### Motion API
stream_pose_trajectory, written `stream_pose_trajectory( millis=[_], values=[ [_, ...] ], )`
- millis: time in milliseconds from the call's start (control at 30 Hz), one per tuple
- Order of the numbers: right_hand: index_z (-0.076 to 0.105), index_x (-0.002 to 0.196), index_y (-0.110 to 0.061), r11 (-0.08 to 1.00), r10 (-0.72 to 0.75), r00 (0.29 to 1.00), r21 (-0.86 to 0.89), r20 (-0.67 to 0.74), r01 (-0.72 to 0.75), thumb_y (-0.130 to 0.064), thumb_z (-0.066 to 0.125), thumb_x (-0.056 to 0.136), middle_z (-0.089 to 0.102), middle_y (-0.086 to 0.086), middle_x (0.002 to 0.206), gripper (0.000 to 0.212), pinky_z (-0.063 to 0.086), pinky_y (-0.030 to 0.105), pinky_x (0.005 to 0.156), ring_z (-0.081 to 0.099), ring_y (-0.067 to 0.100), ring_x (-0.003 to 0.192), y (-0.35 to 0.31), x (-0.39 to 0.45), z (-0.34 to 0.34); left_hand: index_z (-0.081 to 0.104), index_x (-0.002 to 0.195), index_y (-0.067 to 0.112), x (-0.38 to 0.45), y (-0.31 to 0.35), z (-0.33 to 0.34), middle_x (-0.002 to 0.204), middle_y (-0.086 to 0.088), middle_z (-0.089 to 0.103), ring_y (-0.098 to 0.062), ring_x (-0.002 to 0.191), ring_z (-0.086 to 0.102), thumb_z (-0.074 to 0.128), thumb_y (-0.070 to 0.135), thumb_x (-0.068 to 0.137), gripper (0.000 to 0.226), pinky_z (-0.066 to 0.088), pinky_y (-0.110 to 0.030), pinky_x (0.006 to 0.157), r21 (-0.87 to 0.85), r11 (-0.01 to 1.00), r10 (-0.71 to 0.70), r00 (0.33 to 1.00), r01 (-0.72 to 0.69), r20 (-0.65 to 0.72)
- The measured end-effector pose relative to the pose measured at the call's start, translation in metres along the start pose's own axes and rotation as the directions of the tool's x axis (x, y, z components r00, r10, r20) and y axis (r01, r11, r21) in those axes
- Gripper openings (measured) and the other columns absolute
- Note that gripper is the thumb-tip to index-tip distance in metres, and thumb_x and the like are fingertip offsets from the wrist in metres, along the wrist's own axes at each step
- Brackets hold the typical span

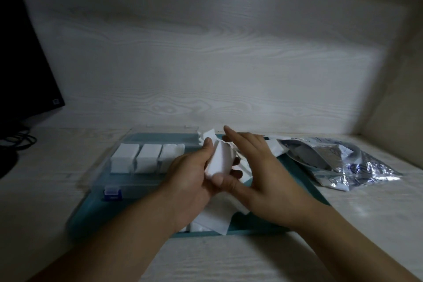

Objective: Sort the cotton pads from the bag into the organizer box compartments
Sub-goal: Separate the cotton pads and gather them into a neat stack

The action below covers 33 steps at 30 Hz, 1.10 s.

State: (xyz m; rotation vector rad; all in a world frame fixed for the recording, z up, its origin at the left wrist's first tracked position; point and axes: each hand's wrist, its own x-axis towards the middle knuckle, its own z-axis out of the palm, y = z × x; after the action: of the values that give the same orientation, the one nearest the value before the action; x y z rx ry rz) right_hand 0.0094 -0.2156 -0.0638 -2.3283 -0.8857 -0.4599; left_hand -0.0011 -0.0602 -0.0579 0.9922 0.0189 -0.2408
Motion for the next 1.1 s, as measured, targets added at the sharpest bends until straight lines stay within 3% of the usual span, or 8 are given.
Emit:
stream_pose_trajectory(
  millis=[167, 333, 400, 500, 667, 800, 900, 1100],
  values=[
    [0.003, 0.155, -0.034, 0.999, -0.009, 0.996, -0.046, 0.085, 0.013, -0.052, 0.072, 0.079, 0.031, -0.022, 0.136, 0.105, 0.043, 0.033, 0.104, 0.041, 0.008, 0.124, -0.005, -0.002, 0.004, 0.066, 0.122, 0.007, -0.001, -0.001, -0.003, 0.12, -0.022, 0.068, -0.031, 0.1, 0.063, 0.035, 0.039, 0.104, 0.048, 0.047, -0.043, 0.09, 0.052, 0.999, -0.012, 0.999, 0.009, 0.049],
    [0.013, 0.152, -0.041, 1.0, -0.02, 1.0, 0.013, 0.012, 0.019, -0.037, 0.077, 0.08, 0.037, -0.028, 0.123, 0.096, 0.038, 0.003, 0.092, 0.045, 0.001, 0.114, -0.006, -0.002, 0.0, 0.063, 0.126, 0.007, 0.002, 0.001, -0.005, 0.103, -0.018, 0.071, -0.024, 0.081, 0.066, 0.035, 0.036, 0.104, 0.046, 0.055, -0.03, 0.059, 0.049, 0.999, -0.018, 0.996, 0.013, 0.089],
    [0.012, 0.151, -0.044, 0.999, -0.027, 1.0, 0.035, 0.001, 0.026, -0.04, 0.075, 0.08, 0.042, -0.021, 0.131, 0.095, 0.039, 0.004, 0.092, 0.045, 0.0, 0.117, -0.006, -0.002, -0.002, 0.064, 0.123, 0.009, 0.002, 0.001, -0.005, 0.102, -0.018, 0.073, -0.025, 0.083, 0.069, 0.036, 0.04, 0.104, 0.046, 0.057, -0.032, 0.065, 0.072, 0.997, -0.003, 0.996, -0.004, 0.088],
    [0.011, 0.152, -0.044, 0.998, -0.038, 0.999, 0.044, 0.007, 0.038, -0.046, 0.074, 0.08, 0.043, -0.018, 0.142, 0.096, 0.045, 0.018, 0.098, 0.044, 0.002, 0.127, -0.004, -0.002, -0.002, 0.066, 0.115, 0.007, 0.001, -0.002, -0.005, 0.093, -0.018, 0.074, -0.026, 0.079, 0.072, 0.042, 0.042, 0.101, 0.045, 0.057, -0.035, 0.067, 0.131, 0.989, 0.061, 0.997, -0.067, 0.054],
    [0.014, 0.151, -0.046, 0.997, -0.017, 0.999, 0.081, 0.033, 0.014, -0.036, 0.077, 0.081, 0.047, -0.018, 0.141, 0.095, 0.041, 0.007, 0.096, 0.048, -0.002, 0.123, -0.006, -0.002, -0.003, 0.064, 0.124, 0.01, 0.004, -0.001, -0.008, 0.114, -0.019, 0.071, -0.032, 0.106, 0.069, 0.033, 0.053, 0.101, 0.058, 0.057, -0.043, 0.087, 0.135, 0.99, 0.029, 0.998, -0.036, 0.053],
    [0.019, 0.149, -0.044, 0.986, 0.007, 1.0, 0.164, 0.007, -0.008, -0.024, 0.08, 0.079, 0.048, -0.018, 0.137, 0.095, 0.04, -0.001, 0.084, 0.048, -0.01, 0.116, -0.008, -0.002, -0.008, 0.062, 0.129, 0.008, 0.003, 0.004, -0.007, 0.115, -0.021, 0.067, -0.028, 0.091, 0.066, 0.031, 0.045, 0.104, 0.054, 0.056, -0.035, 0.072, 0.043, 0.999, -0.032, 0.99, 0.027, 0.134],
    [0.017, 0.15, -0.045, 0.984, 0.018, 0.999, 0.175, 0.034, -0.024, -0.027, 0.082, 0.077, 0.044, -0.022, 0.14, 0.099, 0.041, 0.001, 0.086, 0.047, -0.008, 0.12, -0.007, -0.002, -0.008, 0.062, 0.128, 0.009, 0.003, 0.002, -0.008, 0.116, -0.02, 0.068, -0.027, 0.088, 0.066, 0.035, 0.036, 0.104, 0.045, 0.057, -0.033, 0.066, 0.042, 0.999, -0.038, 0.989, 0.032, 0.145],
    [0.012, 0.151, -0.046, 0.99, 0.038, 0.997, 0.133, 0.063, -0.046, -0.028, 0.081, 0.078, 0.045, -0.013, 0.139, 0.102, 0.038, 0.0, 0.086, 0.049, -0.003, 0.116, -0.007, -0.001, -0.006, 0.06, 0.131, 0.011, 0.007, -0.002, -0.01, 0.124, -0.021, 0.066, -0.033, 0.106, 0.067, 0.043, 0.038, 0.101, 0.044, 0.053, -0.041, 0.085, 0.08, 0.997, -0.021, 0.993, 0.012, 0.119]
  ],
)
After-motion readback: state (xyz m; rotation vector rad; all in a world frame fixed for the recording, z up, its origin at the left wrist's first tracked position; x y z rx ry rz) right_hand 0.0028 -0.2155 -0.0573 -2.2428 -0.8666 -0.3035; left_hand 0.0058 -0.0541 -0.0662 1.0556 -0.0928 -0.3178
